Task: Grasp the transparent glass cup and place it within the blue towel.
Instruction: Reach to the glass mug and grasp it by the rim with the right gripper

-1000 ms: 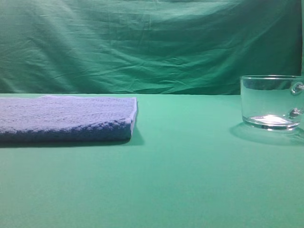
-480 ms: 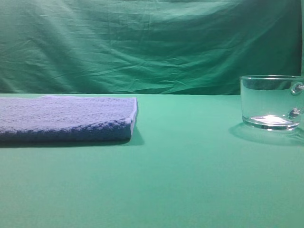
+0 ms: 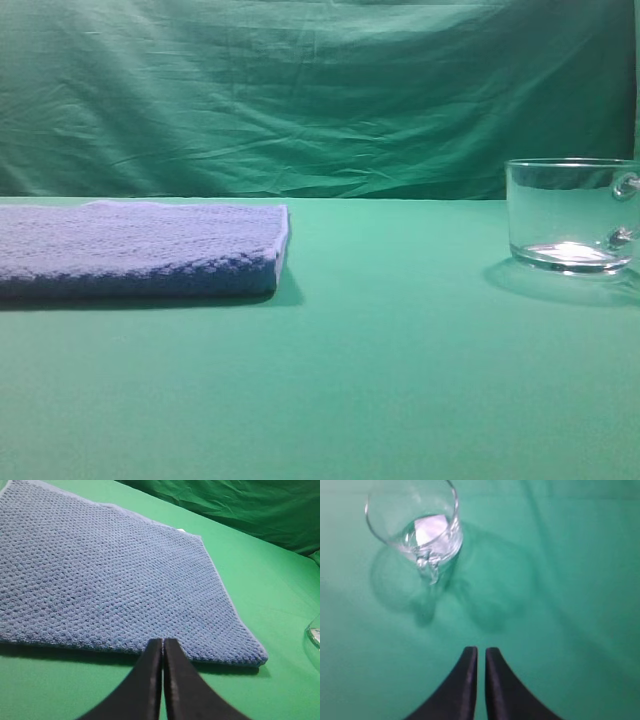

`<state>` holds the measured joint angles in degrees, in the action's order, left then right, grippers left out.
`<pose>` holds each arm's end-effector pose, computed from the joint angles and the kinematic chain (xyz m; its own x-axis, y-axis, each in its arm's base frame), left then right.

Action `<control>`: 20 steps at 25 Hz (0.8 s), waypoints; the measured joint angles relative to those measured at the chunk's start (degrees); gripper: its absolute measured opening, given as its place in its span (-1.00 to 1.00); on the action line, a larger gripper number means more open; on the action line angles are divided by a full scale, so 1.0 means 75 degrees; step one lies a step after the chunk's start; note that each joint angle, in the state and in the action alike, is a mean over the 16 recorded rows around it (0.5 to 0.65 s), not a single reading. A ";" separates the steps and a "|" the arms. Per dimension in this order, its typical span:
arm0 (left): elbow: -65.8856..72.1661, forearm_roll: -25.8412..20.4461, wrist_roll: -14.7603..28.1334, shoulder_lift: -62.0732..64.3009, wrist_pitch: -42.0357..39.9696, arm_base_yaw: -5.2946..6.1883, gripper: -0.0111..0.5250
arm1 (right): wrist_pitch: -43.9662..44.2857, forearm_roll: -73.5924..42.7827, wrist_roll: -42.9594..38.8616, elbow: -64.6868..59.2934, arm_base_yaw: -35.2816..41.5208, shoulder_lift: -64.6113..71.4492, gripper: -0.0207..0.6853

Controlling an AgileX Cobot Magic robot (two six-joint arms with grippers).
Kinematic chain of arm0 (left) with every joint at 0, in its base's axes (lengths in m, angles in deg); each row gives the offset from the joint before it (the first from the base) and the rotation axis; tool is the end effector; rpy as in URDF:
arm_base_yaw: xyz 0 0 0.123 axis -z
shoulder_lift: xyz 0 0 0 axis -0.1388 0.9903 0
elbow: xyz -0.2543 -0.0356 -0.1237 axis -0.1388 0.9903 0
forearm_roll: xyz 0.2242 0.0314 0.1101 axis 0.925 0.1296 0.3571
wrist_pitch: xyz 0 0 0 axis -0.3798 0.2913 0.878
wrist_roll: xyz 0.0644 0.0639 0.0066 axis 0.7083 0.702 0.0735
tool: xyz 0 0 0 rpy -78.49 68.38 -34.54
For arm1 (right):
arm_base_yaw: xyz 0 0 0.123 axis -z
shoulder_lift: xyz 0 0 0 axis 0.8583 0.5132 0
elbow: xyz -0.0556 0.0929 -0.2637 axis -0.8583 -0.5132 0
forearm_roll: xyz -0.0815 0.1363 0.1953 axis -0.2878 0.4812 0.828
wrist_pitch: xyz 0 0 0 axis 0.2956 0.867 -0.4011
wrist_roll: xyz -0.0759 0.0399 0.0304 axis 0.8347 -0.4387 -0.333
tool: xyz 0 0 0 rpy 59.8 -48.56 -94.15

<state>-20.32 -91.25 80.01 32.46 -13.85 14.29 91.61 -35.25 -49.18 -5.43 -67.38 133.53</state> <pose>0.0462 -0.0195 0.1928 -0.3398 -0.3377 -0.8778 0.1404 0.9046 -0.4024 0.1692 0.0369 0.2600 -0.8509 -0.2342 -0.4702 -0.2996 0.9516 0.0683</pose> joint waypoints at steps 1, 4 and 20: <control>0.0000 0.0000 0.0000 0.0000 0.0000 0.0000 -0.96 | 0.0013 0.0056 0.0155 0.0091 -0.0083 0.0200 -0.76; 0.0000 0.0000 0.0000 0.0000 0.0000 0.0000 -0.96 | 0.0010 0.0153 0.0504 0.0359 -0.0333 0.0769 -0.60; 0.0000 0.0000 0.0000 0.0000 0.0000 0.0000 -0.96 | -0.1234 0.0166 0.0952 0.1071 -0.0769 0.3477 0.57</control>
<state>-20.32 -91.25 80.01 32.46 -13.85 14.29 82.36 -34.01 -42.04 2.61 -73.14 159.61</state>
